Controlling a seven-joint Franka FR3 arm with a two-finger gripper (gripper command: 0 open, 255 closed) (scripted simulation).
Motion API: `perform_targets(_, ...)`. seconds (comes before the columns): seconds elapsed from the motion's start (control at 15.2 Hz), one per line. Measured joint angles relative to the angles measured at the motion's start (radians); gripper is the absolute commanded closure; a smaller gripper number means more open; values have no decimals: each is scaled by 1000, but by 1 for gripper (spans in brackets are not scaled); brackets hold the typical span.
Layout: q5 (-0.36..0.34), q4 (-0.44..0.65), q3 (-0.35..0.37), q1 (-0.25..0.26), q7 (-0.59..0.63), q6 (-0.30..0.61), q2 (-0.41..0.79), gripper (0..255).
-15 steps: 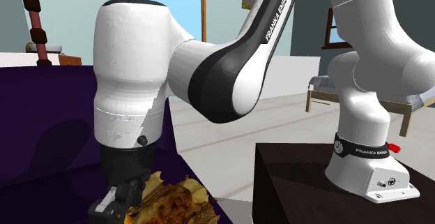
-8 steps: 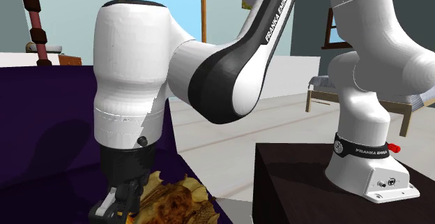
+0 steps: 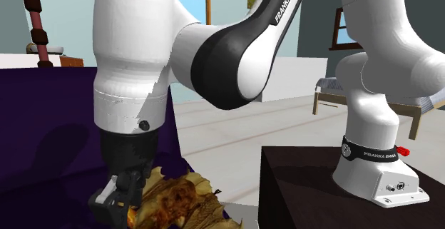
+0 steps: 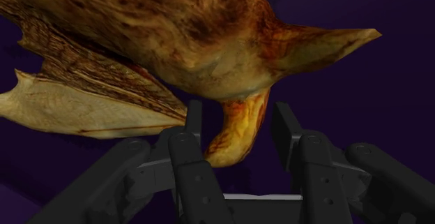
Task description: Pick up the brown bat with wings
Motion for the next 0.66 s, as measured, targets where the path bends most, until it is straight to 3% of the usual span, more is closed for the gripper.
perform_targets(0.66,74,16,34,-22,-63,-95,-89,255)
